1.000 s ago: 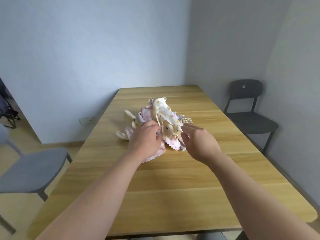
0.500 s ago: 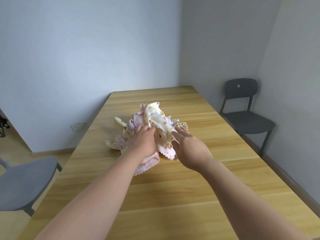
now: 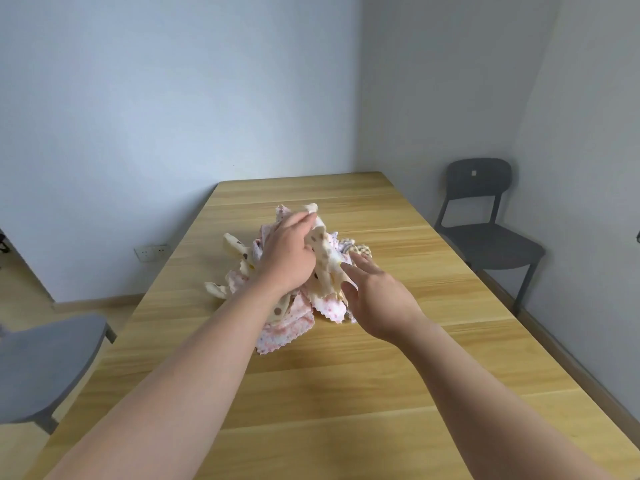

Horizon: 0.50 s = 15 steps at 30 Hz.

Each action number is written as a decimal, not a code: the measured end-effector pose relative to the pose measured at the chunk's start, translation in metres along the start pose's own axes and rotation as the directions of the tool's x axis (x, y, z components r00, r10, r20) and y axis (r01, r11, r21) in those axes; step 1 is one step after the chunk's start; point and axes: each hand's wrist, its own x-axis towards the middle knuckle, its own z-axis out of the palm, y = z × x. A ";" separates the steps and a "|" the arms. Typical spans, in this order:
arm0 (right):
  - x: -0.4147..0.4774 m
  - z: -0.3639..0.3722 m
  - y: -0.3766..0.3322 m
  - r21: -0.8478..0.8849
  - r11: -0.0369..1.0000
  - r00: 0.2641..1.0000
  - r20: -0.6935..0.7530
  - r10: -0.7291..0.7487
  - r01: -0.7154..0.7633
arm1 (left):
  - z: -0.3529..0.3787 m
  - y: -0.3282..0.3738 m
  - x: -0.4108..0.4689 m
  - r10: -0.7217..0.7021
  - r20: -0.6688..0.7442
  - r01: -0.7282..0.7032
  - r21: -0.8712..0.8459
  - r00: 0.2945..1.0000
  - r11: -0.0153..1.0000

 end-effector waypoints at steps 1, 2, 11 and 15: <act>-0.001 -0.002 -0.002 0.000 1.000 1.000 -0.008 -0.011 0.011 | -0.007 0.008 0.001 0.032 -0.017 -0.032 -0.048 0.999 0.998; -0.003 -0.005 -0.004 0.002 1.000 1.000 -0.014 -0.022 0.022 | -0.013 0.017 0.002 0.062 -0.032 -0.065 -0.083 0.998 0.994; -0.007 -0.023 -0.013 0.058 0.998 0.998 -0.057 -0.030 0.033 | -0.040 0.051 0.010 0.250 -0.112 -0.271 -0.267 0.962 0.925; -0.011 -0.030 -0.015 0.098 0.995 0.975 -0.217 0.056 -0.035 | -0.045 0.057 0.007 0.279 -0.179 -0.317 -0.246 0.943 0.916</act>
